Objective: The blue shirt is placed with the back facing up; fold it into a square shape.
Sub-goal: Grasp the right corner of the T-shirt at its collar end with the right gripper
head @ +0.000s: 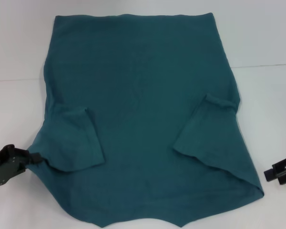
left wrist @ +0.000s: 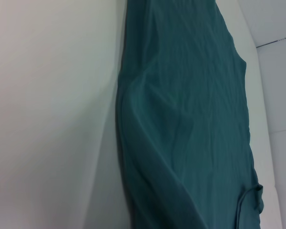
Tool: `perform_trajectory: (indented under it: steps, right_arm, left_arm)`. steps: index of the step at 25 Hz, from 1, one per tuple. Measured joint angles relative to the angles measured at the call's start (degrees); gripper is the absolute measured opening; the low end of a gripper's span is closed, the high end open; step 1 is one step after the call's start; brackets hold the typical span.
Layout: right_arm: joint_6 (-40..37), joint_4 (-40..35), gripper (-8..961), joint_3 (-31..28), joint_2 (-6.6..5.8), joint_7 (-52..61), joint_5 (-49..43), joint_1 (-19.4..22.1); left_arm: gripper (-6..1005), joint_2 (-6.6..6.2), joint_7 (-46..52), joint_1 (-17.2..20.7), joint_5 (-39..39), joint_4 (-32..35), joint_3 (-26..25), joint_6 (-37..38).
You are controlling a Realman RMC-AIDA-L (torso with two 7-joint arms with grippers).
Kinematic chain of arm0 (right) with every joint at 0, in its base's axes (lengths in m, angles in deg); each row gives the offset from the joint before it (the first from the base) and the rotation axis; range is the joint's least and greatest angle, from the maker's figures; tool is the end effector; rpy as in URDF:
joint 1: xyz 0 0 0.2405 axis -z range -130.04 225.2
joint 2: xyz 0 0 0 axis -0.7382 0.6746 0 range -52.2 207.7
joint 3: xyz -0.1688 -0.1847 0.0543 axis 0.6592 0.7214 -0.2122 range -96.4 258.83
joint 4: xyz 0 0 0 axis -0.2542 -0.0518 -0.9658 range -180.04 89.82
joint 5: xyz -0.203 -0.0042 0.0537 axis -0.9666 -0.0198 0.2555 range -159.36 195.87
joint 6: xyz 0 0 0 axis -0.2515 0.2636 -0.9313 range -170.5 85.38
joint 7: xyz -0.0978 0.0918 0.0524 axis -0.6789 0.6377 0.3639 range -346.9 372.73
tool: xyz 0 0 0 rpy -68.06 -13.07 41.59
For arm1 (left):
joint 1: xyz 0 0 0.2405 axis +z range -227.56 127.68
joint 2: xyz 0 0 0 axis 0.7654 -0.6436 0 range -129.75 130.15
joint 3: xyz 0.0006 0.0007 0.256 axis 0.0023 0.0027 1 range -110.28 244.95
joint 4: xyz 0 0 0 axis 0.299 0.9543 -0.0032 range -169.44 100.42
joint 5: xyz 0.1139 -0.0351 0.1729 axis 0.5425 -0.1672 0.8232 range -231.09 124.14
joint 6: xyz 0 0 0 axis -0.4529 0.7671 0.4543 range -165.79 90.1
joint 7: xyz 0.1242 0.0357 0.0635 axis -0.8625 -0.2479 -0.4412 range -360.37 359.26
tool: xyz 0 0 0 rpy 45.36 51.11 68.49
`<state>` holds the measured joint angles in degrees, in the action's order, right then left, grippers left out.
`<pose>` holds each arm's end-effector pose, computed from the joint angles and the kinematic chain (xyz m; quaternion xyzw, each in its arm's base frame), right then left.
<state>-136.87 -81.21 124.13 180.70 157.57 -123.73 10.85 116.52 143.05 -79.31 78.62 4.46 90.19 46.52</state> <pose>0.3211 0.3424 0.0920 -0.7378 0.6684 -0.0243 0.0908 -0.3303 0.3278 0.0407 -0.6266 -0.7311 -0.2430 0.1175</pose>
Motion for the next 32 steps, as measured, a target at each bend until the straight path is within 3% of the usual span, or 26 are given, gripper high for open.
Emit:
perform_trajectory:
  steps: [4, 16, 32]
  right_arm:
    - [0.2, 0.0, 688, 0.2, 1.27, -0.9, -0.1, 0.3]
    - [2.4, 0.1, 702, -0.1, 3.43, -0.5, -3.9, -0.2]
    - [2.0, -0.2, 747, -1.3, 3.75, -1.4, -3.2, -0.2]
  left_arm:
    - [16, 0.1, 0.0, 0.1, 0.0, 0.0, 0.0, -0.1]
    - [17, 0.21, -0.1, 0.1, 0.0, 0.1, 0.0, -0.1]
    - [17, 0.28, -0.2, 0.2, 0.0, 0.1, 0.0, -0.3]
